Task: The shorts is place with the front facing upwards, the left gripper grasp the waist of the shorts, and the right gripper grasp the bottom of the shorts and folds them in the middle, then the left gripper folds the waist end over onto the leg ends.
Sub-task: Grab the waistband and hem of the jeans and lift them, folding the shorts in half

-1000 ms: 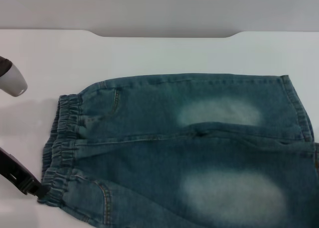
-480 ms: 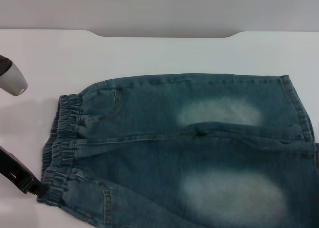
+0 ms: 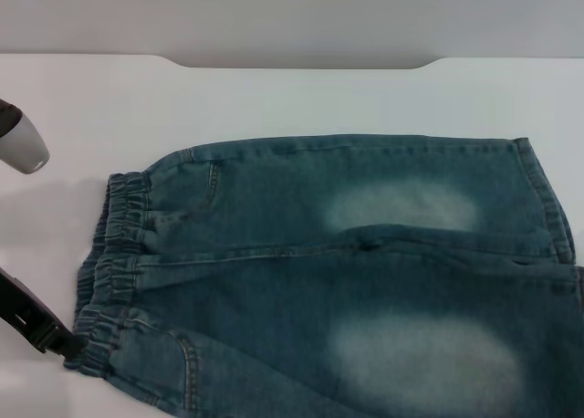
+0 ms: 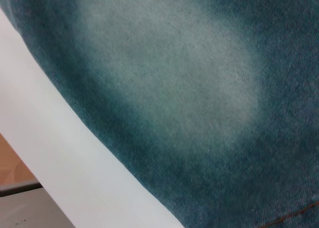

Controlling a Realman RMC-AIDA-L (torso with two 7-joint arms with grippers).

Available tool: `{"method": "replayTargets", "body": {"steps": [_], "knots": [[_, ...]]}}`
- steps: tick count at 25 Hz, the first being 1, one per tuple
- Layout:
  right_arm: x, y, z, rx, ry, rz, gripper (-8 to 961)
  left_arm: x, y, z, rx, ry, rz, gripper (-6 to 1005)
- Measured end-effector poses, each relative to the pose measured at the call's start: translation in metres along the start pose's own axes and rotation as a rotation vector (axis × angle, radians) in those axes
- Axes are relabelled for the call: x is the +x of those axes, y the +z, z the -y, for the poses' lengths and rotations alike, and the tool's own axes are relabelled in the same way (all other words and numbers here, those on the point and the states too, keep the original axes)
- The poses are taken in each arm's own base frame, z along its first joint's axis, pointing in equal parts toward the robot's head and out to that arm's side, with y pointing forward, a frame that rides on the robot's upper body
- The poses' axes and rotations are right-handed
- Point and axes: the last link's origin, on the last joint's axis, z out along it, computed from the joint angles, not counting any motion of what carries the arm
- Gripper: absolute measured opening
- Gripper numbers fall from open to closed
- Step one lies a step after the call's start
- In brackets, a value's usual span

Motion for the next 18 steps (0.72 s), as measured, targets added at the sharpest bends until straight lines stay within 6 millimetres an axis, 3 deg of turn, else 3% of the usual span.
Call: {"method": "replayTargets", "body": {"steps": [5,11,18], "knots": [[0.001,0.000,0.000,0.000,0.002,0.001,2,0.000,0.000,0.000,-0.001,0.000,0.000,31],[0.001,-0.001,0.005,0.017,-0.004,0.040,2,0.004,-0.003,0.003,0.021,-0.004,-0.035,30],[-0.001,-0.018,0.008,0.061,-0.028,0.209,2,0.016,-0.014,0.007,0.055,0.003,-0.093,30]]}}
